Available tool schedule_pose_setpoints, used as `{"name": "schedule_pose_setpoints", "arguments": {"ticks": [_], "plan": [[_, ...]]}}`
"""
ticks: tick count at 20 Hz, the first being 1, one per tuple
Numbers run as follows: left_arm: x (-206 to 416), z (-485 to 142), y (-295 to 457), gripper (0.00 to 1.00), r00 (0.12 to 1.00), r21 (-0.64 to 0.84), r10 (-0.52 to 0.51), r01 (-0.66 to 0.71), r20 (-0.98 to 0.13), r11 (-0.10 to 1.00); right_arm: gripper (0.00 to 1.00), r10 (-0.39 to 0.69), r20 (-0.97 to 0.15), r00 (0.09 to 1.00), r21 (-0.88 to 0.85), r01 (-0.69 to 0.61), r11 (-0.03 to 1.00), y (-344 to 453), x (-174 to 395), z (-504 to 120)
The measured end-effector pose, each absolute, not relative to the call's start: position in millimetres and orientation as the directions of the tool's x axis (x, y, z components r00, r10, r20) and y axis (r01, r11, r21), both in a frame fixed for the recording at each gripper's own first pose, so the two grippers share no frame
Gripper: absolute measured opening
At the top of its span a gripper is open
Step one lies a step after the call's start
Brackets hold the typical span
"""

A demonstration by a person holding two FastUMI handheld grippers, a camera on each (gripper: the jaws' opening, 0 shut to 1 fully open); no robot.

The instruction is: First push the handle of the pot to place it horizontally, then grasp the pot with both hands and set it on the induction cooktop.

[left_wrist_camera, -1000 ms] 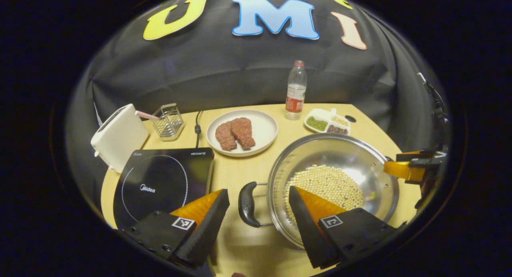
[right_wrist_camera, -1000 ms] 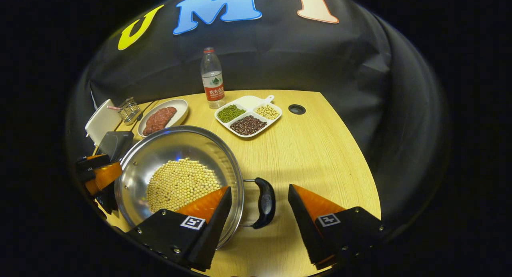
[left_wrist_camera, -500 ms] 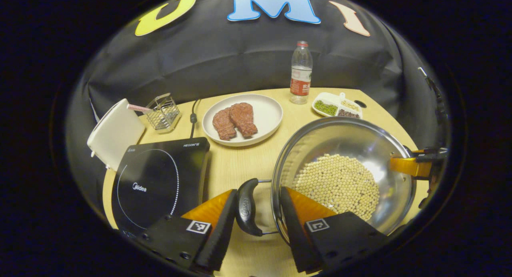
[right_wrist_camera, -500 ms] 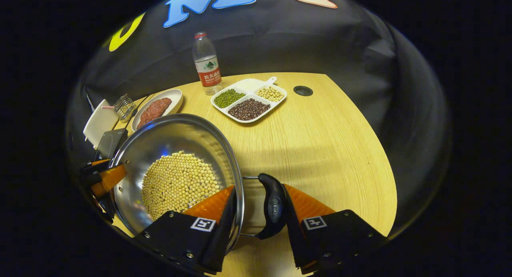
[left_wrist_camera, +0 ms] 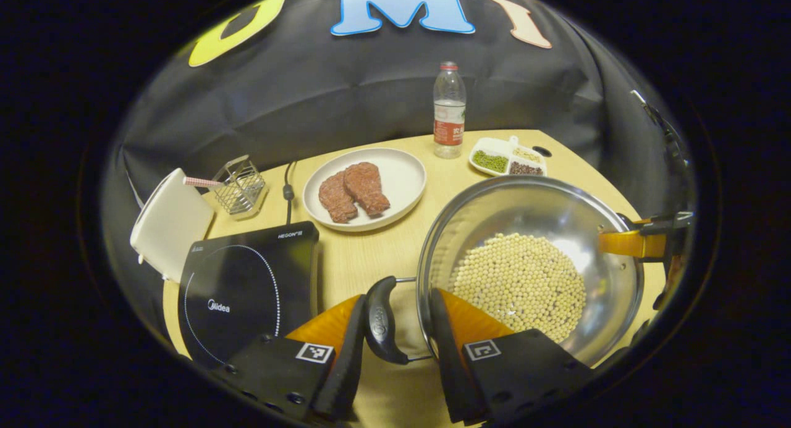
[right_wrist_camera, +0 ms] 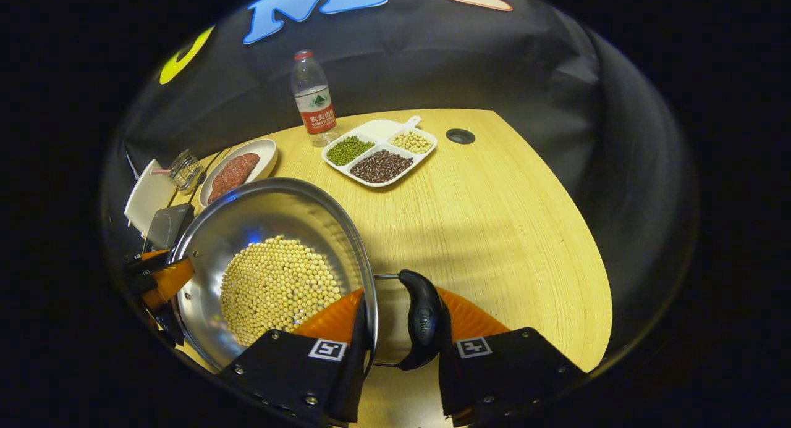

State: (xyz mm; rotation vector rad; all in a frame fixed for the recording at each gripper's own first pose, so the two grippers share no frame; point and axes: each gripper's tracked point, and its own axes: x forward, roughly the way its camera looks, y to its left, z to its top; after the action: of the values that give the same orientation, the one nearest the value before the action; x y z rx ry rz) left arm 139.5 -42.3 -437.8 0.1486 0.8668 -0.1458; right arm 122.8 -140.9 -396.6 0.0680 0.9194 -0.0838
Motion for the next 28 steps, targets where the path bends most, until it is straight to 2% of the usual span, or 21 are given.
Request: {"name": "schedule_pose_setpoints", "arguments": {"ticks": [1,4,5,7,9,11,13,14,17,18,25,26,28], "plan": [[137.9,-434.1,-40.8,0.60,0.638,0.063,-0.076,0.192,-0.767,0.979,0.50,-0.053,-0.795,0.605,0.015,0.107,0.994,-139.4,119.3,-392.3],[133.2,-419.3,-33.7,0.59,0.638,0.049,-0.093,0.202,-0.764,0.978,0.49,-0.070,-0.789,0.610,0.006,0.122,0.992,-131.6,107.7,-375.2],[130.2,-414.2,-30.6,0.63,0.639,0.047,-0.096,0.202,-0.763,0.978,0.49,-0.073,-0.788,0.611,0.005,0.125,0.992,-128.4,104.5,-371.2],[122.1,-405.9,-23.0,0.59,0.629,0.042,-0.097,0.202,-0.772,0.978,0.49,-0.079,-0.787,0.611,-0.003,0.124,0.992,-120.6,96.6,-362.0],[116.3,-395.6,-14.6,0.66,0.628,0.032,-0.102,0.198,-0.772,0.980,0.49,-0.077,-0.785,0.615,0.000,0.123,0.992,-111.5,89.4,-353.2],[109.3,-385.4,-4.2,0.63,0.628,0.033,-0.103,0.201,-0.771,0.979,0.49,-0.073,-0.785,0.616,0.003,0.122,0.993,-101.7,83.1,-345.6],[104.5,-375.9,5.4,0.66,0.636,0.031,-0.104,0.198,-0.765,0.980,0.49,-0.072,-0.781,0.620,0.002,0.118,0.993,-91.4,78.8,-337.5],[101.1,-370.9,11.1,0.63,0.639,0.026,-0.106,0.193,-0.762,0.981,0.49,-0.072,-0.778,0.624,0.002,0.117,0.993,-86.4,77.4,-332.6],[95.6,-360.2,29.1,0.63,0.637,0.013,-0.105,0.178,-0.763,0.984,0.49,-0.071,-0.769,0.635,-0.008,0.102,0.995,-69.4,74.9,-320.7],[93.7,-356.6,35.6,0.59,0.635,0.011,-0.104,0.175,-0.766,0.985,0.49,-0.073,-0.764,0.642,-0.014,0.096,0.995,-63.3,74.8,-315.9],[92.4,-339.6,90.0,0.59,0.641,0.020,-0.080,0.148,-0.763,0.989,0.49,-0.045,-0.764,0.643,0.000,0.069,0.998,-13.1,79.6,-307.0],[92.9,-337.9,98.0,0.62,0.641,0.020,-0.076,0.141,-0.763,0.990,0.49,-0.041,-0.763,0.645,0.000,0.064,0.998,-5.0,82.0,-305.3],[93.8,-336.3,115.9,0.62,0.639,0.020,-0.067,0.128,-0.766,0.992,0.49,-0.034,-0.763,0.646,0.002,0.054,0.999,10.5,86.5,-304.4]]}}
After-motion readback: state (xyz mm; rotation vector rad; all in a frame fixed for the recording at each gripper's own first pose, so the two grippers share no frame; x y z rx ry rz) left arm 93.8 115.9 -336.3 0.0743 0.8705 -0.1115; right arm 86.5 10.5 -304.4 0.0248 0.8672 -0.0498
